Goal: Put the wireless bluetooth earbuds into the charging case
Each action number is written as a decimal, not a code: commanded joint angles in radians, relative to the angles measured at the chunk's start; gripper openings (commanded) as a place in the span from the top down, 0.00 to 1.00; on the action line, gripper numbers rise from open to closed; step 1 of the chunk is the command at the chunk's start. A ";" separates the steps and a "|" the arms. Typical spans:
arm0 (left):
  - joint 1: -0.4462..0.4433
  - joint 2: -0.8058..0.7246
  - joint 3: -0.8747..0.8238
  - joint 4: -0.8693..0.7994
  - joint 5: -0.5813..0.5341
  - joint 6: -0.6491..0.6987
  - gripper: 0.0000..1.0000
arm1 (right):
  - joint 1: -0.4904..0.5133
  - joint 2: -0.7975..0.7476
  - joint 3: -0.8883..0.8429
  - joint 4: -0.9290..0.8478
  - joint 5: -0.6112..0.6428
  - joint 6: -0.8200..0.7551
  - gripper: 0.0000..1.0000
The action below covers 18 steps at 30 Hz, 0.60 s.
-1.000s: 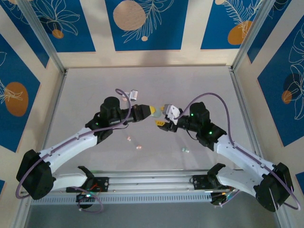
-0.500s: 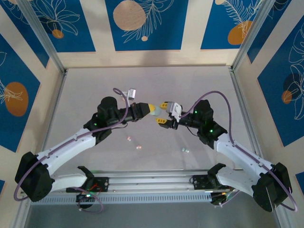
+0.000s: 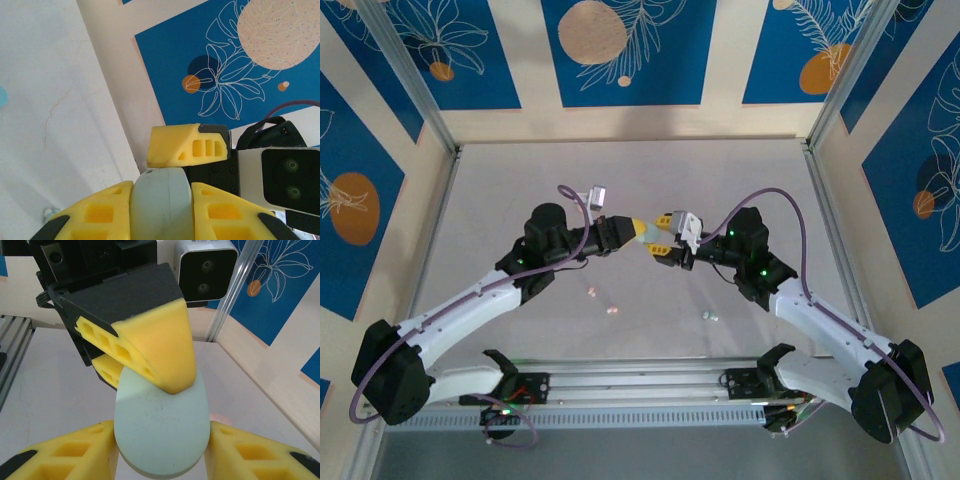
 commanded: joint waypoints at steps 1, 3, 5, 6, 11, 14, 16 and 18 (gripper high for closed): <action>-0.004 -0.013 0.028 0.020 0.023 -0.001 0.86 | 0.001 0.002 0.042 0.019 -0.045 0.017 0.53; -0.005 -0.012 0.027 0.019 0.022 0.001 0.86 | 0.001 0.001 0.045 0.011 -0.055 0.016 0.59; -0.005 -0.015 0.024 0.029 0.021 0.011 0.81 | 0.000 0.002 0.052 -0.011 -0.066 0.019 0.61; -0.004 -0.017 0.022 0.030 0.019 0.019 0.77 | -0.002 0.000 0.055 -0.021 -0.072 0.026 0.62; -0.004 -0.057 0.021 0.008 0.006 0.188 0.47 | -0.029 0.006 0.097 -0.116 -0.159 0.105 0.64; -0.003 -0.094 0.006 0.000 0.008 0.375 0.33 | -0.045 0.012 0.123 -0.164 -0.234 0.157 0.64; -0.003 -0.114 -0.006 -0.016 0.020 0.510 0.27 | -0.055 0.017 0.132 -0.173 -0.287 0.190 0.64; -0.003 -0.123 -0.017 -0.022 0.061 0.663 0.23 | -0.061 0.023 0.142 -0.174 -0.324 0.225 0.64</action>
